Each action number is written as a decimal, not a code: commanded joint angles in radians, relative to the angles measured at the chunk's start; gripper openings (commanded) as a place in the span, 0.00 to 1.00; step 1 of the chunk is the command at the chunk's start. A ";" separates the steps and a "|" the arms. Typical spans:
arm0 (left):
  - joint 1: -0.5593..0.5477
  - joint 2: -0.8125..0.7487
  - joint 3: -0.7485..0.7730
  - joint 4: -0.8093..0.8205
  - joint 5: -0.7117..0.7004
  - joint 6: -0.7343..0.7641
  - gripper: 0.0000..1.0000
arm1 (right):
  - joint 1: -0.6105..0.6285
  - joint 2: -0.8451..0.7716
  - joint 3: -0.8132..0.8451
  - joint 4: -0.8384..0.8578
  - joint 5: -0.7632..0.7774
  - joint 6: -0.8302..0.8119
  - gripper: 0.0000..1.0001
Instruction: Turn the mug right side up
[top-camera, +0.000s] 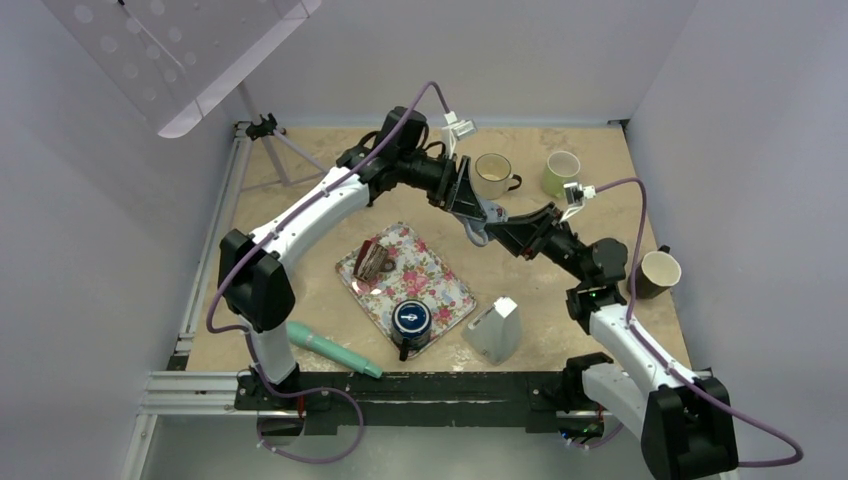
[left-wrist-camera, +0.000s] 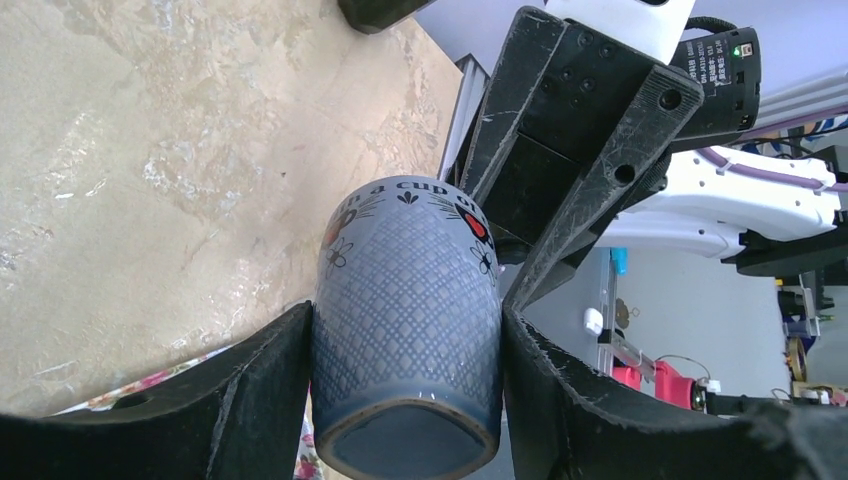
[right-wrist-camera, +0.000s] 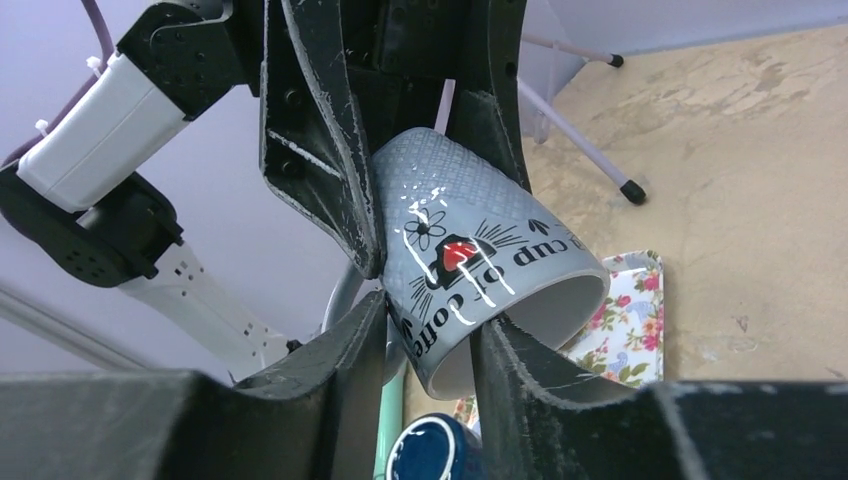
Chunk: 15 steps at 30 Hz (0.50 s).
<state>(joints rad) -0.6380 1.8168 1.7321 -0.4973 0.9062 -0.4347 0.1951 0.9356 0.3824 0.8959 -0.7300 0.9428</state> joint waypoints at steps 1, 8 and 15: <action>-0.010 -0.021 -0.014 0.088 0.030 -0.045 0.00 | 0.002 -0.001 0.068 0.113 -0.030 0.039 0.33; -0.010 -0.025 -0.030 0.067 0.025 -0.010 0.15 | 0.003 -0.044 0.136 -0.145 0.025 -0.130 0.00; -0.001 -0.004 -0.047 -0.046 -0.180 0.216 0.74 | 0.072 -0.017 0.310 -0.737 0.232 -0.609 0.00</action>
<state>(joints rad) -0.6273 1.8149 1.7145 -0.4500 0.9298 -0.3450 0.2245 0.8845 0.5678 0.4644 -0.7471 0.6651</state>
